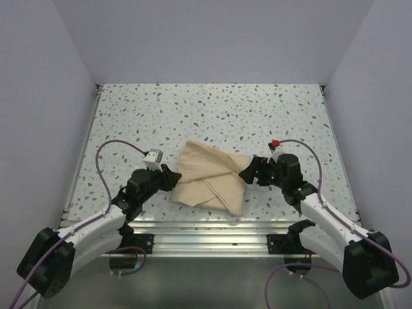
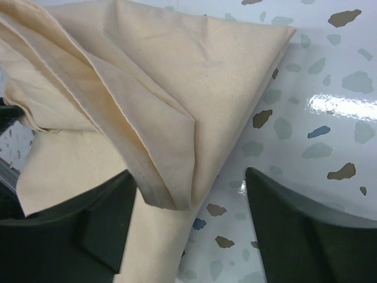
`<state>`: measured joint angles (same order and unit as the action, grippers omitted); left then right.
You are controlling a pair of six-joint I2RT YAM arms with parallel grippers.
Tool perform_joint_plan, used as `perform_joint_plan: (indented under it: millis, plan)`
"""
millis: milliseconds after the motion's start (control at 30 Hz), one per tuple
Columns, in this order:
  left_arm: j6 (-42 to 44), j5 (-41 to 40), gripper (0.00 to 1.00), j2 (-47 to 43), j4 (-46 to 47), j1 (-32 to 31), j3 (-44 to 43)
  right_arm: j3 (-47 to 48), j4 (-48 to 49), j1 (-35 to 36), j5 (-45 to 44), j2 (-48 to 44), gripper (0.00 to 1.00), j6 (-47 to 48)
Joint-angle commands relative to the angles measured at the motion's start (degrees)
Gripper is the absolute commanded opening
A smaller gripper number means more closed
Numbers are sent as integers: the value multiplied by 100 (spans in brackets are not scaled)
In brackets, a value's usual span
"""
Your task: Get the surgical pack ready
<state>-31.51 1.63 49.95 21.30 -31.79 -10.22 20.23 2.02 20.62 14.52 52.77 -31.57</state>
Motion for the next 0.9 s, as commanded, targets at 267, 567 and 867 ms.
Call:
perform_joint_plan:
  millis: [267, 567, 867]
  plan:
    - [558, -417, 17, 867, 77, -731, -490, 2678, 229, 178, 1183, 2851, 90, 1311]
    - [619, -831, 13, 919, -65, -1013, -595, 3232, 835, 864, 1430, 3361, 91, 1286]
    - [628, -945, 11, 893, -161, -1066, -631, 4138, 361, 1057, 2160, 4065, 91, 1601]
